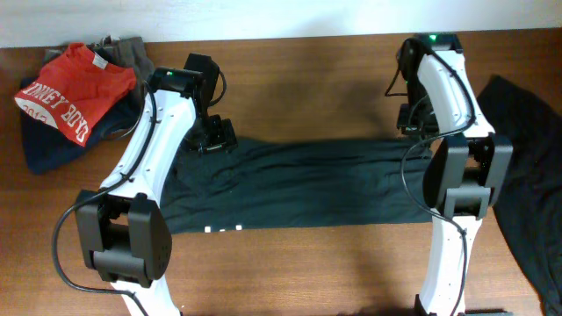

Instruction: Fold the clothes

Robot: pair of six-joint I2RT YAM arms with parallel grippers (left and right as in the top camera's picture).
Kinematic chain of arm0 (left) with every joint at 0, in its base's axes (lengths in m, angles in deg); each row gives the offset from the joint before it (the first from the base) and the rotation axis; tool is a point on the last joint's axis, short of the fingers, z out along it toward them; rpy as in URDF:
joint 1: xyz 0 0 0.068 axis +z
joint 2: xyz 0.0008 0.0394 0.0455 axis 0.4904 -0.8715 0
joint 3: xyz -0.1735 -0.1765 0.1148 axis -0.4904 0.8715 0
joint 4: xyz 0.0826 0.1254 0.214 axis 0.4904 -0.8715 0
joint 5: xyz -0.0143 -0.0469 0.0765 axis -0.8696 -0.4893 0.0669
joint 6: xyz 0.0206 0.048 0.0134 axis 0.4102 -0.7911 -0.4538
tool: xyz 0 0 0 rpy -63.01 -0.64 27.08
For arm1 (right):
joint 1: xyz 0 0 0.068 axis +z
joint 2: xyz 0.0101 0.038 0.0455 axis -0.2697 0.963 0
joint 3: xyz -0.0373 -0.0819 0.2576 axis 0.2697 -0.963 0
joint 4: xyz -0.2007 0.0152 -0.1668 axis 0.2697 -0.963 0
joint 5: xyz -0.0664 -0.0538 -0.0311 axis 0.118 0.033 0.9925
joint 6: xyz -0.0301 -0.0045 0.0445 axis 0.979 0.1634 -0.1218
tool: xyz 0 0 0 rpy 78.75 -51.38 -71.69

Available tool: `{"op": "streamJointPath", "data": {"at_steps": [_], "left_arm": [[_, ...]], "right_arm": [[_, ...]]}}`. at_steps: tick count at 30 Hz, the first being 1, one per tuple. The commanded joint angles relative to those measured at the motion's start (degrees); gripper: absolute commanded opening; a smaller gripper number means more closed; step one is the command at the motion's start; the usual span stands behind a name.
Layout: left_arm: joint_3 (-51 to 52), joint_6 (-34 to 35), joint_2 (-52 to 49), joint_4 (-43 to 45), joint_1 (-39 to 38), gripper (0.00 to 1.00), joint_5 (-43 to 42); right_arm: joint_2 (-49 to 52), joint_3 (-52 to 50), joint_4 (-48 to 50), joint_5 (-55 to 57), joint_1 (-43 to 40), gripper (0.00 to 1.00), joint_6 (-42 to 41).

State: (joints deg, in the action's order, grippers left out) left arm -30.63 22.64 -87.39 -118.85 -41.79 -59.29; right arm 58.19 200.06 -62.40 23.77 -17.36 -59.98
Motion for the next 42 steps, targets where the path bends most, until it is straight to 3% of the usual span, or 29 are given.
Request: {"op": "streamJointPath", "data": {"at_steps": [1, 4, 5, 10, 15, 17, 19, 21, 23, 26, 31, 36, 42], "left_arm": [[0.24, -0.35, -0.39, -0.17, 0.22, 0.99, 0.85], [0.24, -0.35, -0.39, -0.20, 0.20, 0.99, 0.85], [0.24, -0.35, -0.39, -0.20, 0.20, 0.99, 0.85], [0.24, -0.35, -0.39, -0.17, 0.20, 0.99, 0.85], [0.24, -0.35, -0.39, -0.07, 0.22, 0.99, 0.90], [0.24, -0.33, -0.39, 0.24, 0.22, 0.99, 1.09], [0.24, -0.33, -0.39, 0.46, 0.22, 0.99, 2.43], [0.24, -0.33, -0.39, 0.44, 0.22, 0.99, 2.40], [0.24, -0.35, -0.39, 0.44, 0.22, 0.99, 2.40], [0.24, -0.33, -0.42, 0.42, 0.22, 0.99, 2.40], [0.24, -0.33, -0.39, 0.44, 0.22, 0.99, 2.38], [0.24, -0.33, -0.39, 0.44, 0.22, 0.99, 2.32], [0.24, -0.33, -0.39, -0.07, 0.20, 0.99, 2.14]], "right_arm": [[0.17, -0.22, -0.22, 2.56, -2.12, 0.16, -1.86], [0.17, -0.22, 0.42, 2.56, -2.49, 0.17, -1.88], [0.17, -0.22, 0.46, 2.56, -2.51, 0.28, -1.86], [0.17, -0.20, -0.11, 0.79, -2.38, 0.29, -1.79], [-0.37, -0.20, -0.28, -15.41, -1.66, 0.30, 8.76], [-1.29, -0.20, -0.28, -17.05, -0.85, 0.38, 10.45], [-3.06, -0.20, -0.28, -17.05, -0.07, 0.60, 10.80], [-4.81, -0.20, -0.31, -17.05, 0.46, 0.71, 11.30], [-6.99, -0.44, -0.28, -17.22, 0.92, 0.89, 11.28], [-11.50, -2.78, -0.31, -17.20, 1.97, 0.97, 11.26], [-19.61, -13.62, 2.54, -10.99, 2.36, 0.99, 5.33], [-19.58, -23.54, 18.82, -24.26, -2.95, 0.99, -1.79], [-19.52, -27.52, 24.98, -30.91, -9.27, 1.00, -13.99]]}}
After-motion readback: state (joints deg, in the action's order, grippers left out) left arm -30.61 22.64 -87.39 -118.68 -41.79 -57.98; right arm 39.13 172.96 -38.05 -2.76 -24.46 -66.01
